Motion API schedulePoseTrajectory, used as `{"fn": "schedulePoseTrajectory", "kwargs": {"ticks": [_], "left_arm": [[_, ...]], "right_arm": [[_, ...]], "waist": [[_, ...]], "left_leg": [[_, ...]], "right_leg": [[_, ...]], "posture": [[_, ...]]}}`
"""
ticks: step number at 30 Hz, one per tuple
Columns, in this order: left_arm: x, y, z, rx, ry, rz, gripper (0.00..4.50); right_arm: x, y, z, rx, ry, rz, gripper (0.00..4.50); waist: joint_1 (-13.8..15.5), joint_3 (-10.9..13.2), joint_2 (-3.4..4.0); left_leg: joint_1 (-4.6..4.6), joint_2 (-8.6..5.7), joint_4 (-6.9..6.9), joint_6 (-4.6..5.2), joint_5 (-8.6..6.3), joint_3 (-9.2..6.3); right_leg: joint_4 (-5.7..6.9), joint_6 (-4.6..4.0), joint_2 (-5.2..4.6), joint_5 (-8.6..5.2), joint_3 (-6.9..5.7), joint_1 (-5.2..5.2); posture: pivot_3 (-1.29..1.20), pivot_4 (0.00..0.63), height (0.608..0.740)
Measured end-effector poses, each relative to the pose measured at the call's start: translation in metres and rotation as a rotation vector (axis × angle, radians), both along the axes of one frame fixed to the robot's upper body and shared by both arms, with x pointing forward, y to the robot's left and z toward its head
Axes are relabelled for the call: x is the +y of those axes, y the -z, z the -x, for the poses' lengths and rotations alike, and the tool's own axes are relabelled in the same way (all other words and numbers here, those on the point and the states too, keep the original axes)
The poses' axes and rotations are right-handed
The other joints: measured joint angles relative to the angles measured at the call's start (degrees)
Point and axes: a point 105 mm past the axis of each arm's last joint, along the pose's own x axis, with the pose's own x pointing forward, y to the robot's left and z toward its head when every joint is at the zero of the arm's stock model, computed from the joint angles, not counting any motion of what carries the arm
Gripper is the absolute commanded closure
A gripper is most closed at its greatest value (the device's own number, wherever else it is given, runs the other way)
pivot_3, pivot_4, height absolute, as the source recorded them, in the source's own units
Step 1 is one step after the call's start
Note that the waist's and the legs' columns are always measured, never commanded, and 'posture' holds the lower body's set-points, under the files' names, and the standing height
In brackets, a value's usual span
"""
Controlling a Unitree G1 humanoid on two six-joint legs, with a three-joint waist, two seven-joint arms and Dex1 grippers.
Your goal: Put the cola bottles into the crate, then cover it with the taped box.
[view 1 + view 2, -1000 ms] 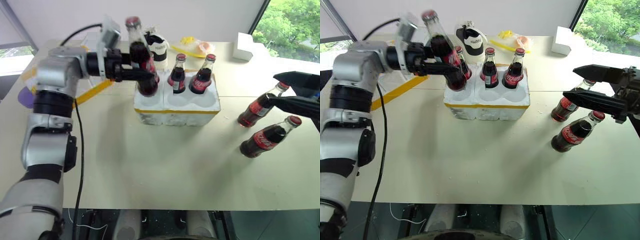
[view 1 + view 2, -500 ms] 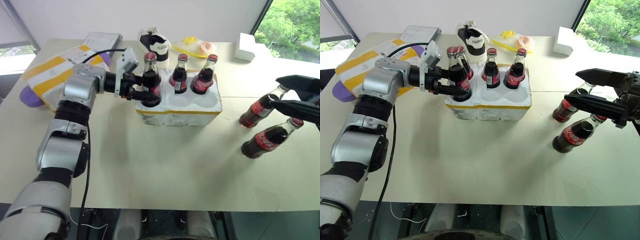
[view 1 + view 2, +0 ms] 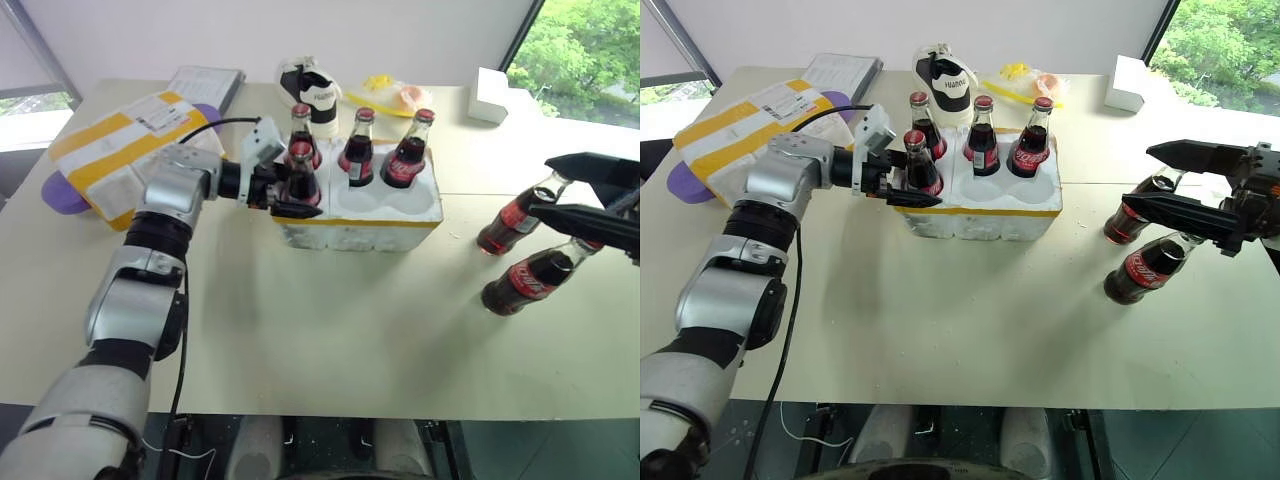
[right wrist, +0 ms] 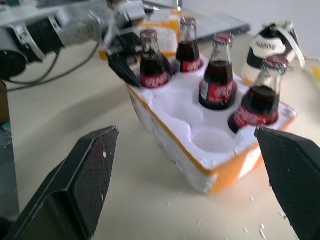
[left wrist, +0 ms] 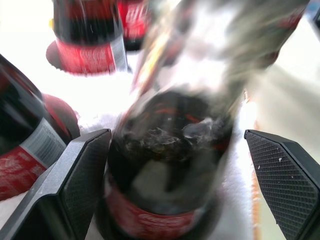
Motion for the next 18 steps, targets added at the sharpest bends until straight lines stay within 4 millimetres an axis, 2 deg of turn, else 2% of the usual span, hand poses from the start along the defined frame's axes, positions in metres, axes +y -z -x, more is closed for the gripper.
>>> {"fn": "schedulePoseTrajectory", "kwargs": {"ticks": [2, 3, 6, 8, 11, 15, 18], "left_arm": [[0.014, -0.030, 0.013, -0.014, 0.020, 0.054, 0.04], [0.017, -0.038, 0.017, -0.023, 0.029, 0.071, 0.04], [0.038, -0.082, 0.054, -0.042, 0.104, 0.128, 0.04], [0.044, -0.093, 0.073, -0.070, 0.145, 0.116, 0.04], [0.045, -0.079, 0.089, -0.039, 0.170, 0.082, 0.04], [0.042, -0.053, 0.095, 0.028, 0.172, 0.056, 0.04], [0.037, -0.048, 0.095, 0.032, 0.171, 0.048, 0.04]], "right_arm": [[-0.001, -0.001, 0.000, -0.005, 0.007, 0.001, 0.00], [-0.001, -0.001, 0.000, -0.008, 0.010, 0.001, 0.00], [-0.007, -0.010, 0.001, -0.048, 0.049, 0.000, 0.00], [-0.013, -0.015, 0.001, -0.093, 0.099, 0.015, 0.00], [-0.026, -0.015, 0.006, -0.135, 0.203, 0.014, 0.00], [-0.041, -0.010, 0.027, -0.134, 0.305, -0.038, 0.00], [-0.051, -0.001, 0.044, -0.098, 0.381, -0.098, 0.00]], "waist": [[-0.12, 0.01, 0.00], [-0.11, 0.00, 0.01], [-0.04, -0.02, 0.06], [0.27, -0.04, 0.09], [1.06, -0.06, 0.09], [1.84, -0.06, 0.07], [1.88, -0.07, 0.06]], "left_leg": [[0.01, 0.01, -0.08, -0.10, 0.06, 0.01], [0.01, 0.01, -0.09, -0.11, 0.06, 0.01], [0.05, 0.00, -0.10, -0.11, 0.07, 0.02], [0.12, -0.01, -0.10, -0.11, 0.07, 0.01], [0.20, -0.02, -0.07, -0.10, 0.06, -0.05], [0.13, -0.02, -0.02, -0.10, 0.06, -0.09], [0.13, -0.04, -0.03, -0.09, 0.05, -0.10]], "right_leg": [[0.00, 0.00, 0.02, -0.01, 0.00, -0.02], [0.00, 0.01, 0.02, -0.01, 0.00, -0.02], [-0.01, 0.03, 0.01, -0.03, 0.01, 0.04], [-0.05, 0.04, -0.02, -0.03, 0.01, 0.15], [-0.07, 0.05, -0.04, -0.04, -0.01, 0.29], [-0.04, 0.04, 0.02, -0.03, -0.01, 0.25], [-0.06, 0.04, 0.02, -0.03, -0.03, 0.26]], "posture": [[0.00, 0.150, 0.740], [0.00, 0.150, 0.740], [0.00, 0.150, 0.740], [0.00, 0.150, 0.740], [0.00, 0.150, 0.740], [0.00, 0.150, 0.740], [0.00, 0.150, 0.740]]}}
